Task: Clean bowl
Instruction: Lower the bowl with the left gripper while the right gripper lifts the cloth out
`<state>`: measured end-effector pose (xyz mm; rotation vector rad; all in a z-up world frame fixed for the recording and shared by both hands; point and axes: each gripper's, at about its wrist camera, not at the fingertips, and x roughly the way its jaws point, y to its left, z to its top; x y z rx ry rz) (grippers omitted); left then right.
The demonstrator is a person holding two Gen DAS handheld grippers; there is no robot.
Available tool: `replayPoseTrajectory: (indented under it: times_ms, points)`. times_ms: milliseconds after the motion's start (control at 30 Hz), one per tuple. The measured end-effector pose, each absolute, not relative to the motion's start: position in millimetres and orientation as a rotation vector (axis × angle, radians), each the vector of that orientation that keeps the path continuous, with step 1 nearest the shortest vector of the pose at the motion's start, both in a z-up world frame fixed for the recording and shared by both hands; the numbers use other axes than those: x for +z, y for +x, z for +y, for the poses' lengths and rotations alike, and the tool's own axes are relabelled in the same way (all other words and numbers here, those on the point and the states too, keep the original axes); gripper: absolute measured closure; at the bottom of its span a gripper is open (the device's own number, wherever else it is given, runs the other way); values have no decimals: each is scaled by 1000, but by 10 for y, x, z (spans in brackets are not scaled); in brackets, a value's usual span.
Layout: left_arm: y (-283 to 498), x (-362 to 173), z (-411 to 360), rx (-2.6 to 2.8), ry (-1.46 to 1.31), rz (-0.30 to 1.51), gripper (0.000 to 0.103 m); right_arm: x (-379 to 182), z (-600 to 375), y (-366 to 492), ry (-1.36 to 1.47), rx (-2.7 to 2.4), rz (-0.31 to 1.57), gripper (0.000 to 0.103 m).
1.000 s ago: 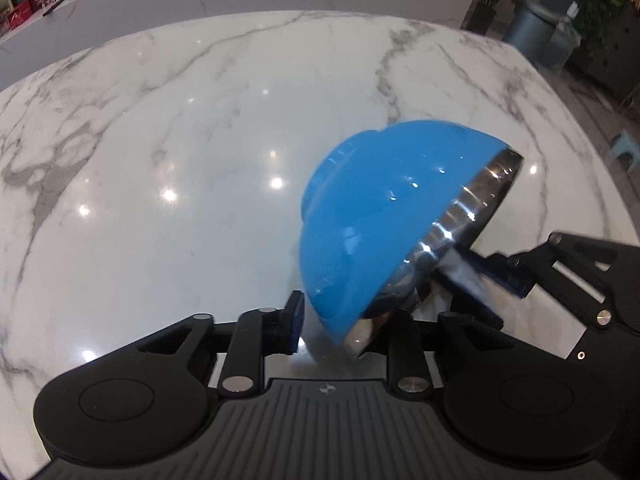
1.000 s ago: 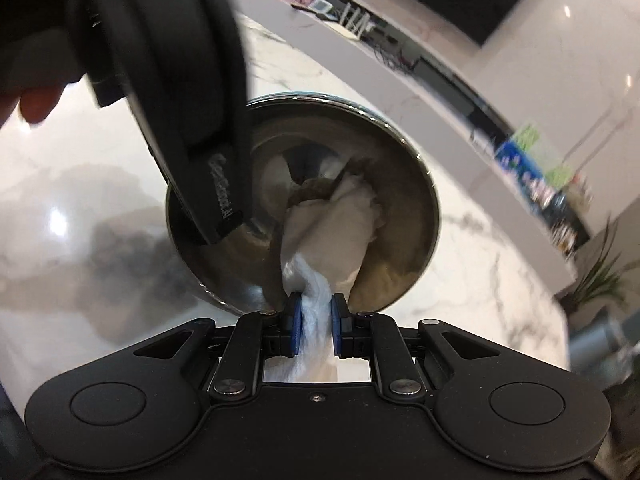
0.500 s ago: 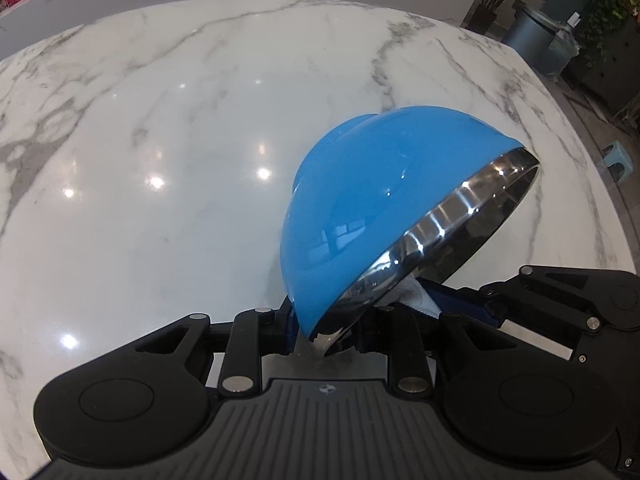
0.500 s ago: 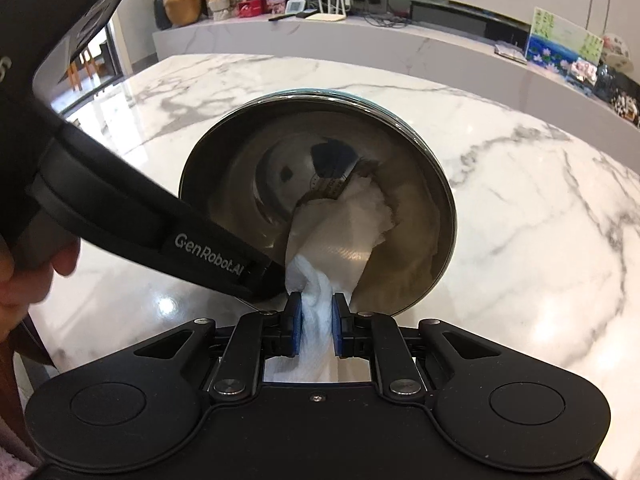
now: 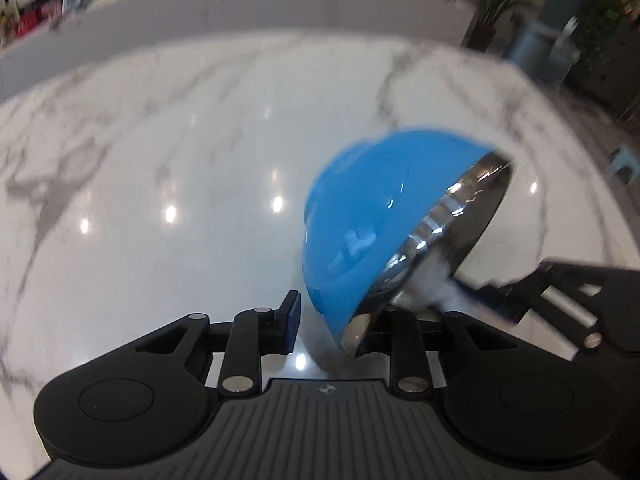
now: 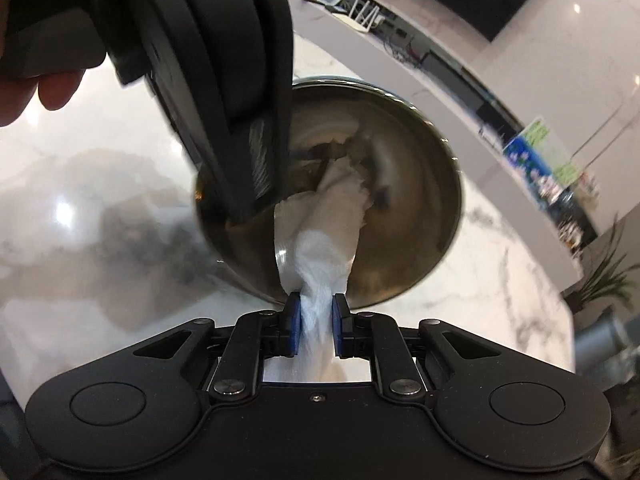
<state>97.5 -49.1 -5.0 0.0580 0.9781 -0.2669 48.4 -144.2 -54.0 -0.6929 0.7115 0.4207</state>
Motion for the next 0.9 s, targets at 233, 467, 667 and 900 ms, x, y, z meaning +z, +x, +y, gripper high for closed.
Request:
replayPoseTrajectory:
  times_ms: [233,467,667,900]
  points:
    - [843,240,-691,-280,233,736,69,-505,-1443,544,-668,435,715,90]
    - [1091,200,-729,-281,234,792,88,-466,-1498,604,-643,442,712,90]
    - [1277,142,-565,-260,116,917,93,-280,-1679,605,-551,454,706,90]
    - [1352,3,-349,-235,-11,1120,96,35,-1726,548,-450,486,684,90]
